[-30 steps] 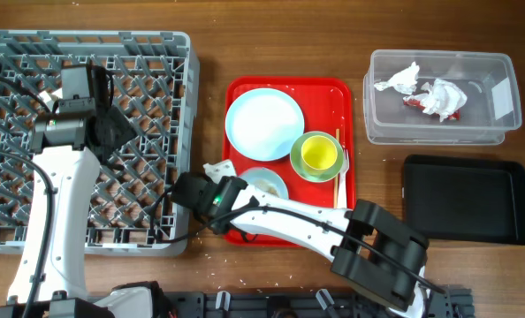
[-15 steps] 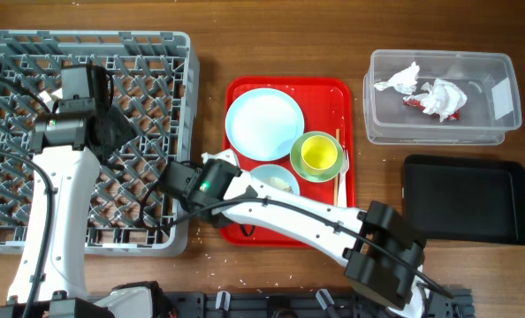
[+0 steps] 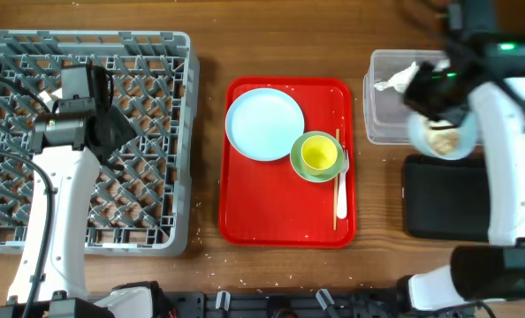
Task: Sort waste into correct bins and load items into the dishwasher rack
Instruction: 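Lift the bowl and move it over the black tray, then tilt the bowl to dump rice and shells onto the black tray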
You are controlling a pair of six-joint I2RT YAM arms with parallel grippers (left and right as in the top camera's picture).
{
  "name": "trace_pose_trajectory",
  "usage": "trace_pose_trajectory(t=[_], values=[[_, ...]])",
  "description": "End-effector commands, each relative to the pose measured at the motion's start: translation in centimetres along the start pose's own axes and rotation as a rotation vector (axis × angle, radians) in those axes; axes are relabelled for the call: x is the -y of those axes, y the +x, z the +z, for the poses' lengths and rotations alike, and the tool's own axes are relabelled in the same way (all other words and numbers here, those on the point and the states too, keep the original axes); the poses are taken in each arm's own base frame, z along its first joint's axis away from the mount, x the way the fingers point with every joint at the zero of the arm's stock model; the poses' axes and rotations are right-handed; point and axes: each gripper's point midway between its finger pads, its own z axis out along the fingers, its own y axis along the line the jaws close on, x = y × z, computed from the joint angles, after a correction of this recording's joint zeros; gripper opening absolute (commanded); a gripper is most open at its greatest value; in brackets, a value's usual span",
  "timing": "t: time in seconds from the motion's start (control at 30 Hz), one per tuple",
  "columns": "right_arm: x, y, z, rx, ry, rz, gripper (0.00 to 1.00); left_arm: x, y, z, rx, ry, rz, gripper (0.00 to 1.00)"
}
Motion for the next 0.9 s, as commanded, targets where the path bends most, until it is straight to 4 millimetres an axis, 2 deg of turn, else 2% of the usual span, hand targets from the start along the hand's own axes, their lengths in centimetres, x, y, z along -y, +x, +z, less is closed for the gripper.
trace_pose_trajectory(t=[0.0, 0.07, 0.13, 0.23, 0.33, 0.4, 0.5, 0.63, 0.77, 0.87], values=[[5.1, -1.5, 1.1, -0.062, -0.03, 0.091, 0.04, 0.0, -0.6, -0.3, 0.015, 0.005, -0.01, 1.0], [8.3, -2.2, 2.2, -0.085, -0.061, 0.149, 0.04, 0.0, -0.6, -0.3, 0.015, 0.005, -0.01, 1.0], [9.7, -2.3, 3.0, -0.107, -0.118, 0.185, 0.04, 0.0, -0.6, -0.3, 0.015, 0.005, -0.01, 1.0], [11.0, -2.2, 4.9, -0.138, -0.268, 0.229, 0.04, 0.0, -0.6, -0.3, 0.015, 0.005, -0.01, 1.0], [12.0, -0.9, 7.5, -0.177, -0.416, 0.293, 0.04, 0.0, -0.6, -0.3, 0.015, 0.005, -0.01, 1.0], [12.2, -0.7, 7.5, -0.18, -0.542, 0.301, 0.04, 0.0, -0.6, -0.3, 0.015, 0.005, -0.01, 1.0], [13.4, -1.0, 7.6, -0.17, -0.603, 0.319, 0.05, 0.0, -0.6, -0.3, 0.015, 0.005, -0.01, 1.0], [12.8, -1.1, 8.4, -0.186, -0.7, 0.255, 0.04, 0.0, -0.6, -0.3, 0.015, 0.005, -0.01, 1.0], [12.8, -0.5, 9.4, -0.223, -0.72, 0.228, 0.04, 0.0, -0.6, -0.3, 0.015, 0.005, -0.01, 1.0], [11.7, -0.4, 8.6, -0.221, -0.811, 0.198, 0.04, 0.0, -0.6, -0.3, 0.015, 0.005, -0.01, 1.0]])
